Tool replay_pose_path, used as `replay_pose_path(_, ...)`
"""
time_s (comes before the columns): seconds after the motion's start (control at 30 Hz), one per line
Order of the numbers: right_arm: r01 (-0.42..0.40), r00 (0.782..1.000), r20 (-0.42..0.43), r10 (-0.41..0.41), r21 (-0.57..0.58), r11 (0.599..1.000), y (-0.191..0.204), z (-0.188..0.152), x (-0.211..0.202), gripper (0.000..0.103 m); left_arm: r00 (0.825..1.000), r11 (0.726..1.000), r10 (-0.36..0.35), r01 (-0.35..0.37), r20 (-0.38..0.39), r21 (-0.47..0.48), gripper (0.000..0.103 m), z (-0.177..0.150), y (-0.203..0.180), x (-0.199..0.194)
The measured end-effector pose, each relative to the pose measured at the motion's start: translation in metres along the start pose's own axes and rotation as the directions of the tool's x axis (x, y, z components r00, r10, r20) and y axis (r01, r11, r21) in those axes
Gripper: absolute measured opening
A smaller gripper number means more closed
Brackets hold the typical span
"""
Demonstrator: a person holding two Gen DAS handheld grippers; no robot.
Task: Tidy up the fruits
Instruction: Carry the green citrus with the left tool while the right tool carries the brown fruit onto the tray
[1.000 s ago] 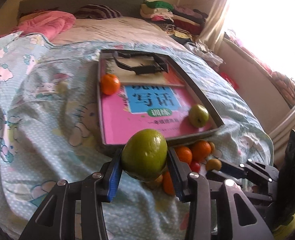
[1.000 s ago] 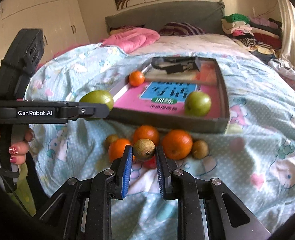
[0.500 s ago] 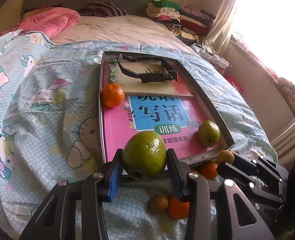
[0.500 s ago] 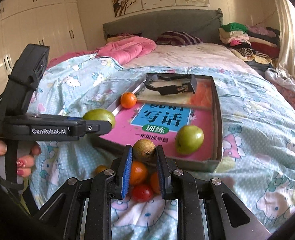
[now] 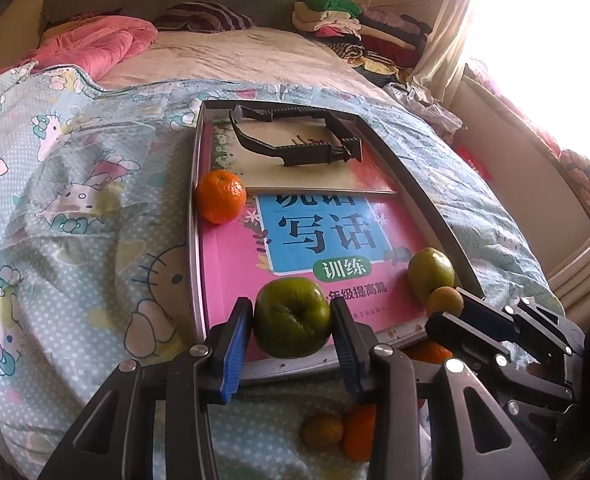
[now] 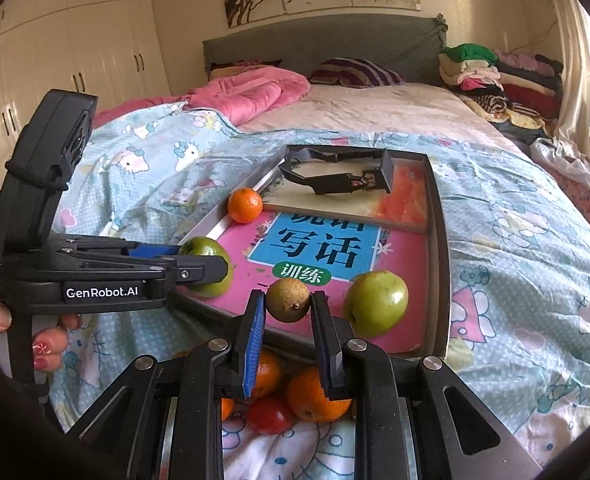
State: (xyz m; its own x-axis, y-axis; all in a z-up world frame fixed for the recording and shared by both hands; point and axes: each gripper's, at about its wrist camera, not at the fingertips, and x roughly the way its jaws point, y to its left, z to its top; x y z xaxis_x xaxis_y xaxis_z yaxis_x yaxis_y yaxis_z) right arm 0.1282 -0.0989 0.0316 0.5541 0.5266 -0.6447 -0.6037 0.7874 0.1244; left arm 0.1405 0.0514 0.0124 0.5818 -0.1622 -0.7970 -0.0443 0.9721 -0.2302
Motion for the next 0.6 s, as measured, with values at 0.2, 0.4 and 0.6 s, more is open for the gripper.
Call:
replay_pose_path(0.2, 0.001, 1.000, -0.023, -0.001, -0.024, 1.000, 0.004, 0.003, 0.010, 0.024, 1.000, 1.000, 0.003, -0.003, 0.000, -0.007, 0.040, 0.000, 0.001, 0.001)
replay_pose_path(0.4, 0.006, 0.998, -0.061, -0.008, -0.034, 0.999, 0.005, 0.004, 0.024, 0.024, 1.000, 1.000, 0.003, -0.003, -0.003, -0.021, 0.040, -0.003, 0.008, 0.003)
replay_pose_path(0.6, 0.014, 0.996, -0.091, -0.018, -0.044, 0.999, 0.004, 0.008, 0.035, 0.024, 1.000, 1.000, -0.003, 0.003, 0.002, -0.024, 0.040, -0.008, 0.008, 0.001)
